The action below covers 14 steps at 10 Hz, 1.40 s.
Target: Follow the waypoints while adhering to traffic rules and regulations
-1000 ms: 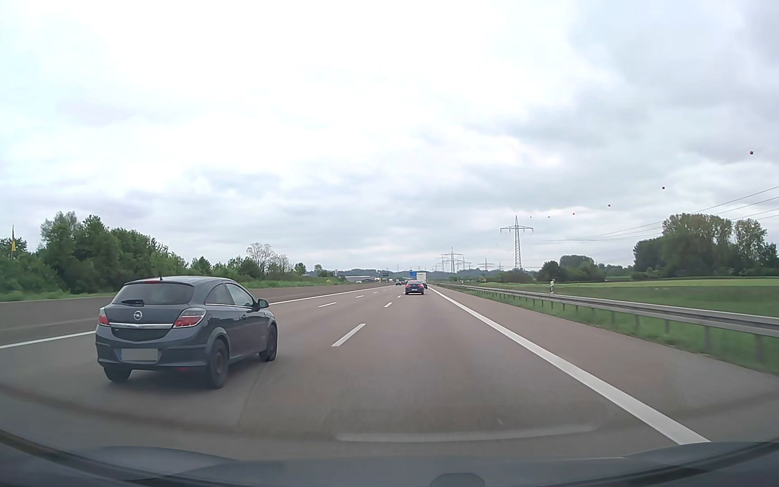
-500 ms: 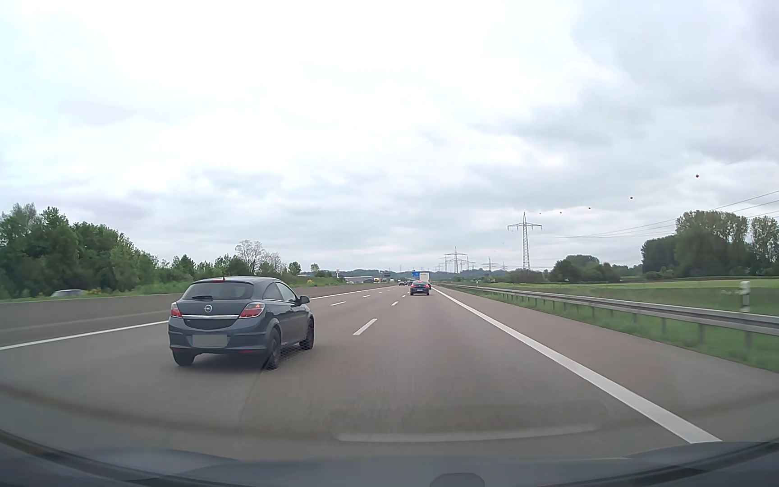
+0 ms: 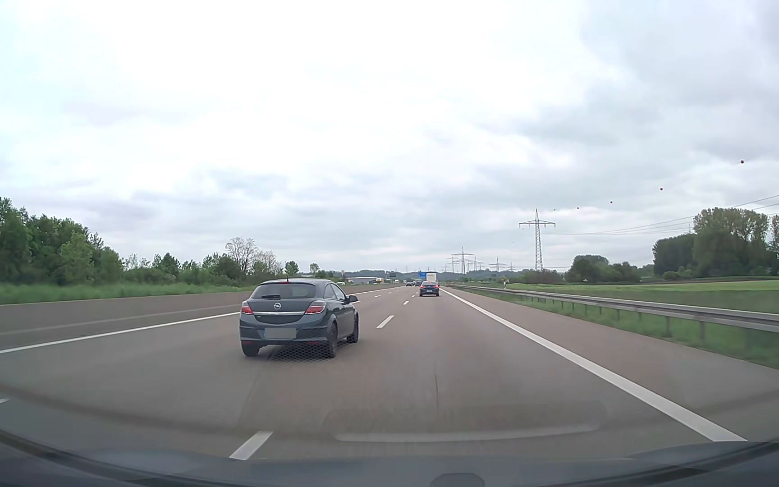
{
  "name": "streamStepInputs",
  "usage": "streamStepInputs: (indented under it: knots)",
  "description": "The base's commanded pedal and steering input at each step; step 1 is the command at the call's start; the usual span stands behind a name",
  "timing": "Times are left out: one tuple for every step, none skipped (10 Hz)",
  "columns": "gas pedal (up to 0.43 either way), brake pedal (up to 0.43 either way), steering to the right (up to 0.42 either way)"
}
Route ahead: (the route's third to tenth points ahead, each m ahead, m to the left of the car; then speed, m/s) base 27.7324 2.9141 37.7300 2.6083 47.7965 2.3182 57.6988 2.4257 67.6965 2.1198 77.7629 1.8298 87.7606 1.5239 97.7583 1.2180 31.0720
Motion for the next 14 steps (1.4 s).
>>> streamStepInputs:
  knots:
    - [0.441, 0.0, -0.008]
    - [0.461, 0.0, -0.008]
    - [0.48, 0.0, -0.008]
    - [0.5, 0.0, -0.008]
    - [0.512, 0.0, -0.008]
    - [0.512, 0.0, -0.008]
    - [0.512, 0.0, -0.007]
    - [0.5, 0.0, -0.007]
    - [0.488, 0.0, -0.006]
    - [0.488, 0.0, -0.005]
    - [0.488, 0.0, -0.004]
    - [0.488, 0.0, -0.002]
    - [0.488, 0.0, 0.0]
    - [0.488, 0.0, 0.003]
